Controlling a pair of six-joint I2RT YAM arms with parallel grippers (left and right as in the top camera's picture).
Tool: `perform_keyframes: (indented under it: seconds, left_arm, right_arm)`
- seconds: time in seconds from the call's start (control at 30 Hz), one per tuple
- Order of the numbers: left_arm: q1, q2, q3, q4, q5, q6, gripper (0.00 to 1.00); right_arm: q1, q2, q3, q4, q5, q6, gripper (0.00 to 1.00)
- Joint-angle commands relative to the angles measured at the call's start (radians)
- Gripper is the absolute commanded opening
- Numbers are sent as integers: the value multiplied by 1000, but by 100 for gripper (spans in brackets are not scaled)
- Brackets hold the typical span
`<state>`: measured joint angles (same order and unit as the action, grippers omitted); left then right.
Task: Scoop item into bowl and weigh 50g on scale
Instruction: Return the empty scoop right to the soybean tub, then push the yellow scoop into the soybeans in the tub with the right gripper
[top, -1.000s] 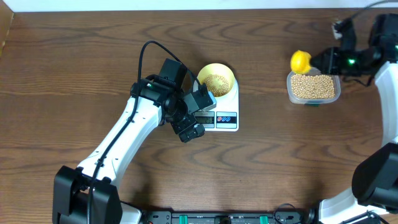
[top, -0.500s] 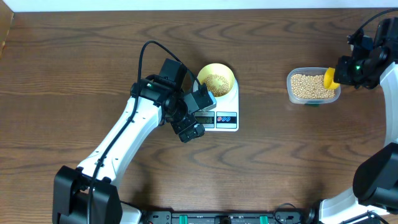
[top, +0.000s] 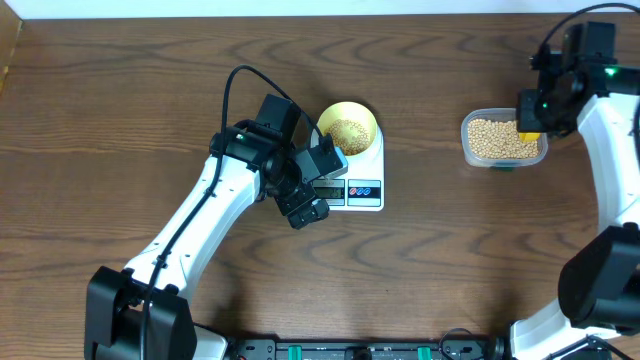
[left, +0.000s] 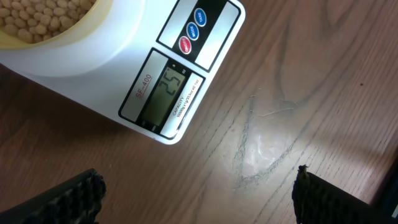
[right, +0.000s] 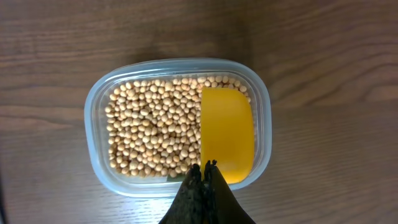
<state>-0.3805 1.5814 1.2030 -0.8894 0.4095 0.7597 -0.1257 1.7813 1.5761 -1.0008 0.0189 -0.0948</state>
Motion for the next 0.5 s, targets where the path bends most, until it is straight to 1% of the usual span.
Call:
perform_keyframes:
  seconds: [0.0, 0.1, 0.33, 0.47]
  left_arm:
    - [3, 6, -2, -2, 9, 7, 98]
    - [3, 6, -2, -2, 9, 7, 98]
    - [3, 6, -2, -2, 9, 7, 98]
    - [3, 6, -2, -2, 9, 7, 98]
  right_arm:
    - [15, 31, 23, 3, 100, -19, 1]
    - [16, 55, 23, 1, 138, -19, 1]
    - [15, 128, 22, -10, 130, -14, 1]
    - [8, 151, 22, -10, 51, -9, 1]
